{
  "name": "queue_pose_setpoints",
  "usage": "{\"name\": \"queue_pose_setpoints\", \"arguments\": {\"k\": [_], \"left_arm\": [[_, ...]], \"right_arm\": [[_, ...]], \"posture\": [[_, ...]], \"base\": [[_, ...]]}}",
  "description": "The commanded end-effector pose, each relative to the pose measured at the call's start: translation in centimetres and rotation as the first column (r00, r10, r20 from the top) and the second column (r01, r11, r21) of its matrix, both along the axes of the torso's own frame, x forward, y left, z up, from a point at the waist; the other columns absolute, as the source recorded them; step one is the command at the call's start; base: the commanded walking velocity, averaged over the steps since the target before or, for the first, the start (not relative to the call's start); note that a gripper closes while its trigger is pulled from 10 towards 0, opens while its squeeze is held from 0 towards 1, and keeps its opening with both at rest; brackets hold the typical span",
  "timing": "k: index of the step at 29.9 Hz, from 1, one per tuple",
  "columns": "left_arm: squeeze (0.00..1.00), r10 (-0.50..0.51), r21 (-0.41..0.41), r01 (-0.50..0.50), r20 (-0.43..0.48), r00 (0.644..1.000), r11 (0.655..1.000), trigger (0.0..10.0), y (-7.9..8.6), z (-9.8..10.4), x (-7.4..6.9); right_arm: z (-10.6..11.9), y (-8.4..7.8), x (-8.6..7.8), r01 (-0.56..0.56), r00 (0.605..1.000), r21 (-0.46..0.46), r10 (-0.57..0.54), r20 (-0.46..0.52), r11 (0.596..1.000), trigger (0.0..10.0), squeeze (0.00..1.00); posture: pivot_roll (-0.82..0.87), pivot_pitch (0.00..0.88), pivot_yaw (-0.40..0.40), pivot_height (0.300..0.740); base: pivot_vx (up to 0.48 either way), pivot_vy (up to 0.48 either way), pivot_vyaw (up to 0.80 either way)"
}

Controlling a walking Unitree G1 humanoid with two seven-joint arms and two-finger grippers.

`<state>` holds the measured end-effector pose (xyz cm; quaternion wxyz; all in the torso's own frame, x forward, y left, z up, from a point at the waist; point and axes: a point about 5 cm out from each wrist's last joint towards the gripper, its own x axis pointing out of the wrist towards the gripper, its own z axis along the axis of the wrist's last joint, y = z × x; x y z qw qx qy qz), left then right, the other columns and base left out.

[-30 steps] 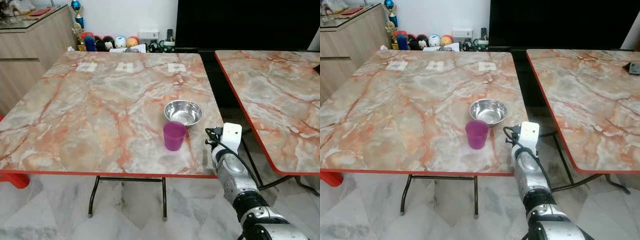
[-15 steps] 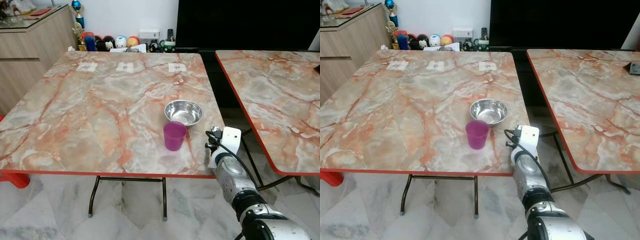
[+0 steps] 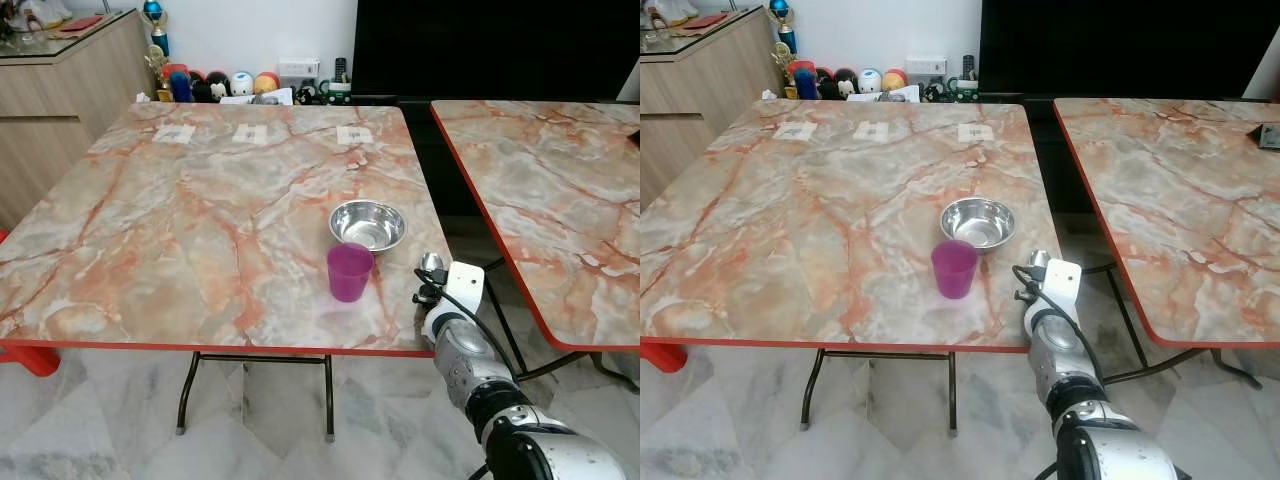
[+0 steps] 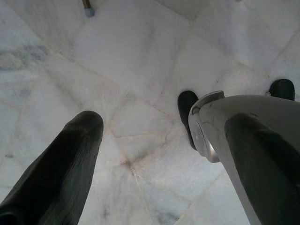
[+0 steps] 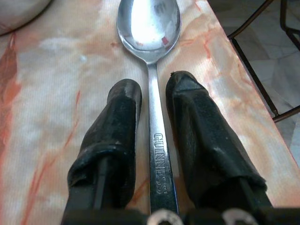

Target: Setting the table

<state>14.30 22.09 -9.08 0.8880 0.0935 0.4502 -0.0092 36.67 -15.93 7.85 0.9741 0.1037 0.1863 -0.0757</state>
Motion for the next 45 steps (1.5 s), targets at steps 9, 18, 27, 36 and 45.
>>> {"name": "queue_pose_setpoints", "arguments": {"k": [9,18,27,36,45], "left_arm": [[0.0,-0.021,-0.003,0.02,-0.024,0.999,1.0,10.0,-0.1,-0.2,-0.4],[0.0,-0.022,-0.01,0.022,-0.028,0.999,1.0,10.0,-0.1,-0.3,-0.6],[0.0,-0.023,-0.013,0.023,-0.034,0.999,1.0,10.0,0.2,-0.3,-0.9],[0.0,-0.034,-0.011,0.034,-0.035,0.999,0.999,10.0,0.1,-0.3,-1.0],[0.0,-0.046,-0.011,0.046,-0.03,0.998,0.999,10.0,-0.2,-0.3,-0.7]], "right_arm": [[-1.6,0.7,-0.9,-0.053,0.995,0.012,0.054,-0.081,0.999,0.0,0.0],[-2.2,0.5,-1.3,-0.07,0.993,-0.013,0.068,-0.093,0.997,0.0,0.0],[-2.9,0.4,-1.8,-0.074,0.992,-0.037,0.069,-0.11,0.997,0.0,0.0],[-3.3,0.3,-2.1,-0.059,0.992,-0.048,0.053,-0.114,0.997,0.0,0.0],[-1.7,-0.9,-1.6,0.045,0.997,0.002,-0.045,0.057,0.999,0.0,0.0]], "posture": [[0.09,0.085,-0.01,0.74],[0.09,0.087,-0.011,0.74],[0.09,0.084,-0.005,0.74],[0.08,0.077,0.003,0.74],[0.08,0.066,0.005,0.74]], "base": [[0.0,0.0,0.0],[0.0,0.0,0.0],[0.0,0.0,0.0],[0.0,0.0,0.0],[0.0,0.0,0.0]]}}
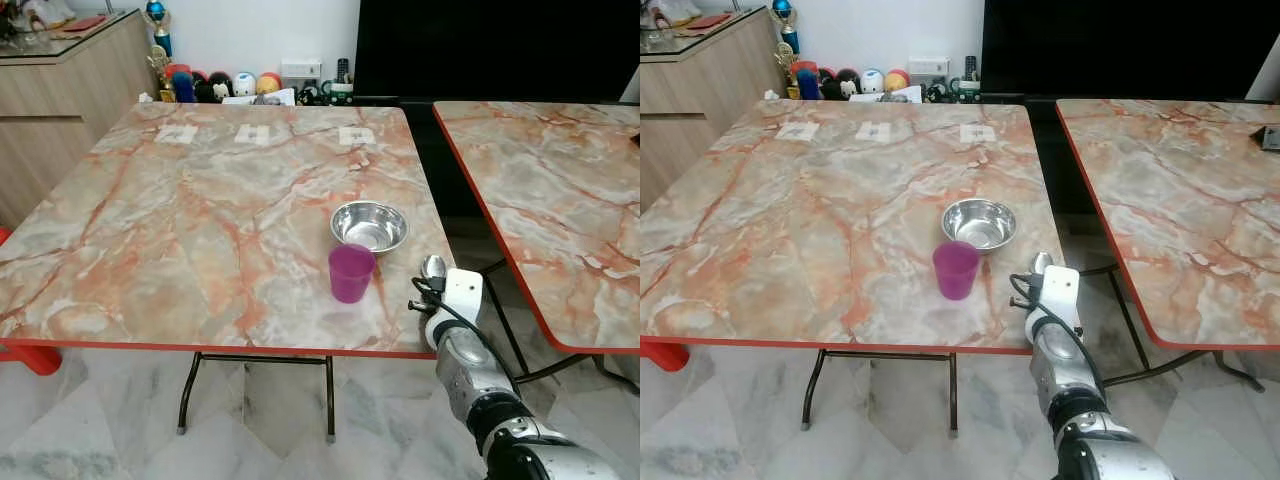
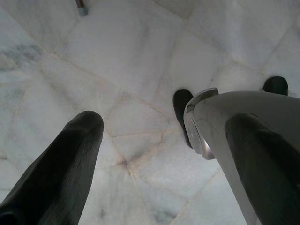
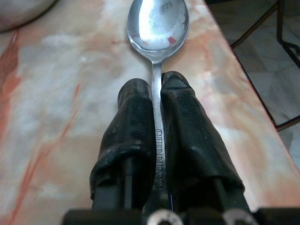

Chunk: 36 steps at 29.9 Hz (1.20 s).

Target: Setting the table

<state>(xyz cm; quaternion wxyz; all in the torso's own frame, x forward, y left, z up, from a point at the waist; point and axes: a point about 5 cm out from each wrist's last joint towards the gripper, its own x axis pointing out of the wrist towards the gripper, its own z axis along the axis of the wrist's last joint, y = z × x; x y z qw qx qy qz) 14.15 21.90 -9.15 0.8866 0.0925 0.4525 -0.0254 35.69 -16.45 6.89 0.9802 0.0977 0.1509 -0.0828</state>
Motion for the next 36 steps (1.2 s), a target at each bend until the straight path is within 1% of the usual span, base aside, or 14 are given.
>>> {"name": "queue_pose_setpoints", "arguments": {"k": [1,2,8,11,16,17,20,22,23,24,30,33,34,36], "left_arm": [[0.0,-0.019,0.006,0.019,-0.022,1.0,1.0,10.0,0.0,-0.2,-0.5],[0.0,-0.02,0.006,0.02,-0.022,1.0,1.0,10.0,0.0,-0.2,-0.5],[0.0,-0.022,0.008,0.022,-0.022,1.0,1.0,10.0,-0.1,-0.2,-0.5],[0.0,-0.025,0.007,0.025,-0.023,0.999,1.0,10.0,-0.1,-0.2,-0.5],[0.0,-0.028,0.007,0.028,-0.025,0.999,1.0,10.0,-0.1,-0.3,-0.6],[0.0,-0.028,0.008,0.028,-0.024,0.999,1.0,10.0,-0.1,-0.2,-0.6],[0.0,-0.027,0.008,0.027,-0.023,0.999,1.0,10.0,-0.1,-0.2,-0.6],[0.0,-0.025,0.01,0.025,-0.022,0.999,1.0,10.0,-0.1,-0.2,-0.5],[0.0,-0.025,0.01,0.025,-0.022,0.999,1.0,10.0,-0.1,-0.2,-0.5],[0.0,-0.022,0.011,0.023,-0.023,0.999,1.0,10.0,-0.1,-0.2,-0.5],[0.0,-0.015,0.009,0.016,-0.022,1.0,1.0,10.0,-0.3,-0.3,-0.5],[0.0,-0.016,0.009,0.016,-0.022,1.0,1.0,10.0,-0.4,-0.3,-0.5],[0.0,-0.029,0.012,0.029,-0.021,0.999,1.0,10.0,-0.4,-0.3,-0.5],[0.0,-0.034,0.014,0.034,-0.021,0.999,0.999,10.0,-0.5,-0.3,-0.5]], "right_arm": [[-0.6,-0.5,-0.5,0.025,1.0,0.016,-0.025,-0.002,1.0,4.3,0.0],[-0.3,-0.6,-0.5,0.03,0.999,-0.002,-0.03,0.025,1.0,10.0,0.0],[-0.1,-1.0,-0.6,0.045,0.996,-0.017,-0.044,0.078,0.999,10.0,0.0],[0.0,-0.9,-0.8,0.021,0.994,-0.031,-0.018,0.106,0.999,10.0,0.0],[0.1,-0.6,-0.8,-0.001,0.992,-0.045,0.006,0.125,0.999,10.0,0.0],[0.4,-0.4,-0.7,-0.01,0.988,-0.027,0.013,0.154,1.0,10.0,0.0],[1.3,0.0,-0.4,-0.031,0.975,-0.009,0.033,0.22,0.999,10.0,0.0],[2.3,0.1,-0.1,-0.042,0.959,-0.033,0.05,0.278,0.999,10.0,0.0],[2.5,0.1,-0.1,-0.043,0.956,-0.041,0.053,0.289,0.998,10.0,0.0],[3.1,0.0,0.0,-0.036,0.943,-0.065,0.055,0.329,0.997,10.0,0.0],[4.4,-0.8,-0.3,-0.006,0.909,-0.065,0.032,0.415,0.998,10.0,0.0],[4.8,-1.2,-0.7,0.003,0.893,-0.095,0.04,0.447,0.995,10.0,0.0],[4.9,-1.3,-0.9,0.0,0.887,-0.125,0.058,0.458,0.992,10.0,0.0],[5.0,-1.3,-1.1,-0.004,0.884,-0.143,0.07,0.463,0.99,10.0,0.0]], "posture": [[0.08,0.066,0.005,0.74],[0.08,0.064,0.005,0.74],[0.07,0.056,0.002,0.74],[0.07,0.051,0.002,0.74],[0.07,0.048,0.0,0.74],[0.07,0.048,0.0,0.74],[0.07,0.048,-0.003,0.74],[0.07,0.058,-0.005,0.74],[0.07,0.058,-0.005,0.74],[0.07,0.058,-0.005,0.74],[0.06,0.069,-0.014,0.74],[0.06,0.069,-0.014,0.74],[0.05,0.073,-0.018,0.74],[0.05,0.073,-0.018,0.74]], "base": [[0.0,0.0,0.0],[0.0,0.0,0.0],[0.0,0.0,0.0],[0.0,0.0,0.0],[0.0,0.0,0.0],[0.0,0.0,0.0],[0.0,0.0,0.0],[0.0,0.0,0.0],[0.0,0.0,0.0],[0.0,0.0,0.0],[0.0,0.0,0.0],[0.0,0.0,0.0],[0.0,0.0,0.0],[0.0,-0.157,0.0]]}}
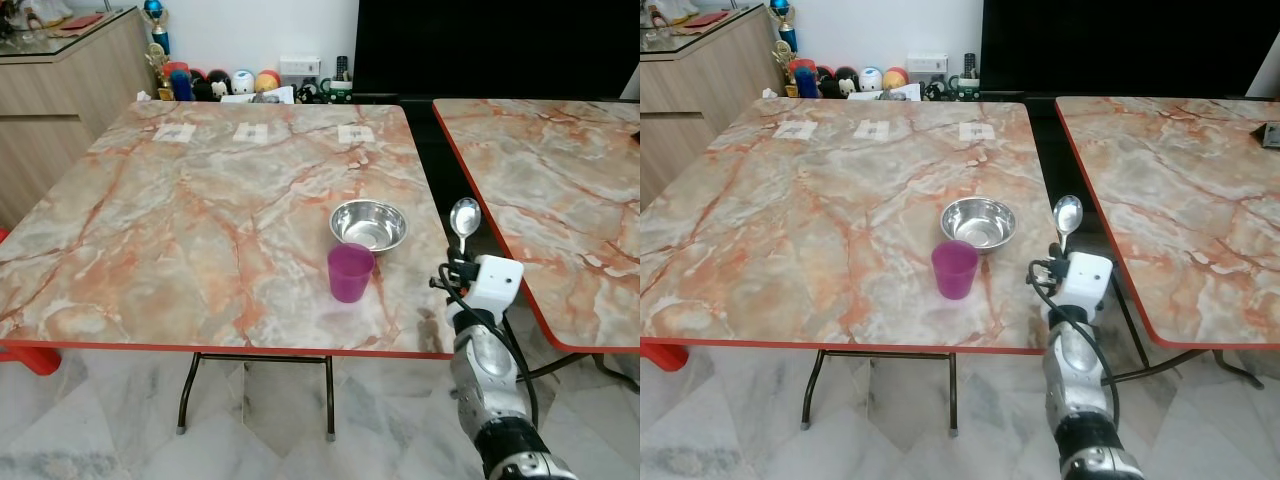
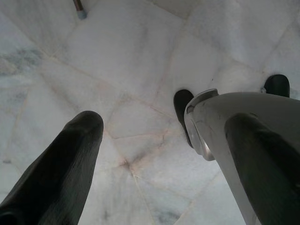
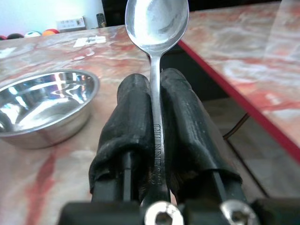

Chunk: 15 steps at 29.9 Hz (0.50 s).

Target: Setting the table

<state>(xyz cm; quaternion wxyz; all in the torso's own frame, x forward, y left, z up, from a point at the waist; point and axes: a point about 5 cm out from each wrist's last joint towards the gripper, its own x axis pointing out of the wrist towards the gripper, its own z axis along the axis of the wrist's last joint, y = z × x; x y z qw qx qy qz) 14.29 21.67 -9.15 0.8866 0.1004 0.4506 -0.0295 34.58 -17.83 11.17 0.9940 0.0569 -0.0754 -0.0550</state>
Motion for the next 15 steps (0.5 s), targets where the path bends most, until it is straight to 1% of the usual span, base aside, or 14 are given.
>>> {"name": "queue_pose_setpoints", "arguments": {"k": [1,4,9,15], "left_arm": [[0.0,-0.018,0.004,0.019,-0.025,1.0,1.0,10.0,-0.3,-0.3,-0.6],[0.0,-0.017,0.004,0.017,-0.027,0.999,1.0,10.0,-0.3,-0.4,-0.8],[0.0,-0.017,0.001,0.017,-0.033,0.999,1.0,10.0,-0.3,-0.5,-1.1],[0.0,-0.011,0.002,0.011,-0.032,0.999,1.0,10.0,-0.2,-0.5,-1.1]], "right_arm": [[0.8,0.0,-0.1,-0.015,0.999,-0.042,0.016,0.044,0.999,10.0,0.0],[1.1,0.2,-0.4,-0.024,0.998,-0.051,0.027,0.061,0.998,10.0,0.0],[1.2,0.6,-0.2,-0.027,0.998,-0.043,0.03,0.058,0.999,10.0,0.0],[2.1,1.0,-0.2,-0.02,0.997,-0.032,0.023,0.077,0.999,10.0,0.0]], "posture": [[0.04,0.077,-0.019,0.74],[0.04,0.077,-0.019,0.74],[0.03,0.08,-0.025,0.74],[0.04,0.084,-0.026,0.74]], "base": [[0.0,-0.39,0.0],[0.0,-0.401,0.0],[0.0,-0.427,0.0],[0.0,-0.426,0.0]]}}
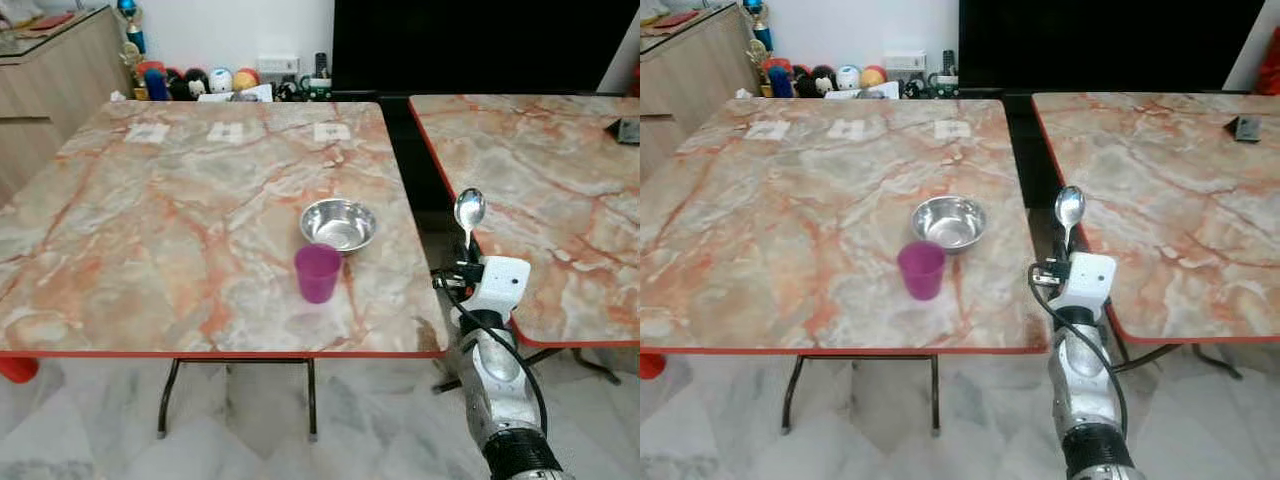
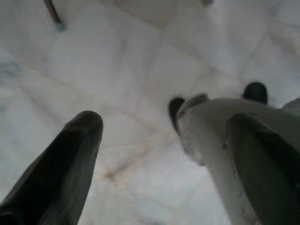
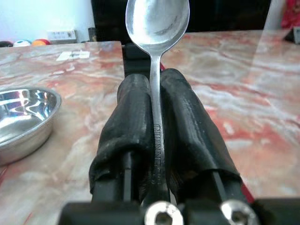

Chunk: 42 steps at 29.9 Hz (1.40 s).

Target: Setting the table

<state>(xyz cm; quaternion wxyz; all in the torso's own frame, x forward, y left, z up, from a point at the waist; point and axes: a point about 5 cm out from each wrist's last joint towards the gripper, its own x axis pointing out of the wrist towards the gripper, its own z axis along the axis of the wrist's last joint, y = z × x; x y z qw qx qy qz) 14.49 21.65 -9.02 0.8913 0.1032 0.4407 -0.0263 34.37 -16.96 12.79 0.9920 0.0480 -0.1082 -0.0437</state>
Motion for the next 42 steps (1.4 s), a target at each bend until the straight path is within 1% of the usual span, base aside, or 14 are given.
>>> {"name": "queue_pose_setpoints", "arguments": {"k": [1,6,16,21,31,36,42], "left_arm": [[0.0,-0.012,-0.004,0.012,-0.055,0.998,1.0,10.0,-0.2,-0.6,-1.3],[0.0,-0.012,-0.001,0.012,-0.053,0.999,1.0,10.0,-0.1,-0.5,-1.1],[0.0,-0.021,-0.008,0.021,-0.048,0.999,1.0,10.0,-0.6,-0.5,-0.9],[0.0,-0.021,-0.006,0.021,-0.049,0.999,1.0,10.0,-0.5,-0.5,-0.9],[0.0,-0.021,-0.005,0.02,-0.05,0.999,1.0,10.0,-0.2,-0.5,-0.9],[0.0,-0.021,-0.003,0.021,-0.052,0.998,1.0,10.0,0.1,-0.5,-1.1],[0.0,-0.023,-0.003,0.023,-0.054,0.998,1.0,10.0,0.0,-0.5,-1.1]], "right_arm": [[0.7,0.1,0.0,-0.003,1.0,-0.011,0.003,0.017,1.0,10.0,0.0],[1.7,-0.3,0.1,0.021,0.999,-0.009,-0.02,0.051,1.0,10.0,0.0],[2.4,-0.6,0.1,0.049,0.997,0.018,-0.05,0.061,0.999,10.0,0.0],[2.6,-0.7,0.1,0.053,0.997,0.02,-0.054,0.063,0.998,10.0,0.0],[2.8,-0.7,0.0,0.062,0.996,0.018,-0.063,0.069,0.998,10.0,0.0],[2.9,-0.9,0.1,0.074,0.995,0.017,-0.075,0.066,0.997,10.0,0.0],[3.0,-1.1,0.1,0.082,0.994,0.015,-0.083,0.065,0.997,10.0,0.0]], "posture": [[0.04,0.085,-0.026,0.74],[0.03,0.089,-0.023,0.74],[0.02,0.092,-0.022,0.74],[0.02,0.092,-0.022,0.74],[0.02,0.094,-0.021,0.74],[0.02,0.093,-0.019,0.74],[0.02,0.092,-0.02,0.74]], "base": [[0.0,-0.428,0.0],[0.0,-0.426,0.0],[0.0,-0.426,0.0],[0.0,-0.425,-0.45],[0.0,-0.426,0.0],[0.0,-0.425,0.0],[0.0,-0.426,0.0]]}}
